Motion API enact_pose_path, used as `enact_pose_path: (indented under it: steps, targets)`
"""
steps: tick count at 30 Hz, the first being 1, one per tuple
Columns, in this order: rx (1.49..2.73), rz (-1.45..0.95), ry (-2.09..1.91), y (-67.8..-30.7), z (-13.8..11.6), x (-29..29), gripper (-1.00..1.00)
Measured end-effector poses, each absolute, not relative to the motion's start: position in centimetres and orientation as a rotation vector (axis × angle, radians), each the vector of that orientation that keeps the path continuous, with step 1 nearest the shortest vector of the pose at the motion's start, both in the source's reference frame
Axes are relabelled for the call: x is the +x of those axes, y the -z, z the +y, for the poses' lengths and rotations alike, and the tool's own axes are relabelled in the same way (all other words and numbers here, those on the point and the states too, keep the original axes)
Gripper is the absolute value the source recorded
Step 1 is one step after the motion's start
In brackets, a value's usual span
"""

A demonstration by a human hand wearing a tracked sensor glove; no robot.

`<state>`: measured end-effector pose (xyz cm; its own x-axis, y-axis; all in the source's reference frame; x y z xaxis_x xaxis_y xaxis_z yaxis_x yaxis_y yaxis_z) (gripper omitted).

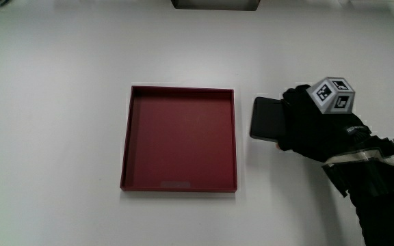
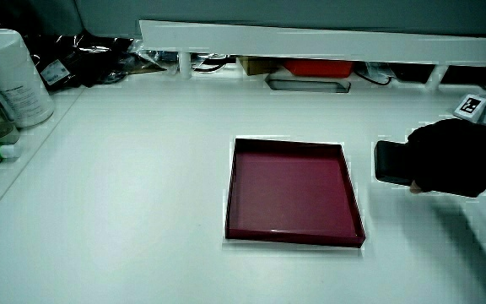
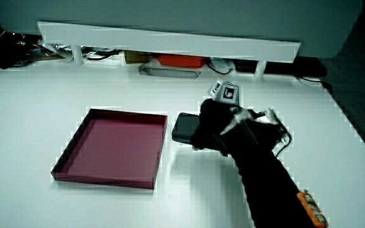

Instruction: Place battery on desk

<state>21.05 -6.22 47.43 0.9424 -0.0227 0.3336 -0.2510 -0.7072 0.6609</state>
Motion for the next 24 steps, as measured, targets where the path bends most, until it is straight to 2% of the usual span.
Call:
enact_pose_path:
  steps: [11,24]
  targets:
    - [2.295,-0.012,-0.394,-51.7,-5.3,25.8,0.00]
    - [2.259,0.046,-0.425,-54.2,-4.5,26.9,0.00]
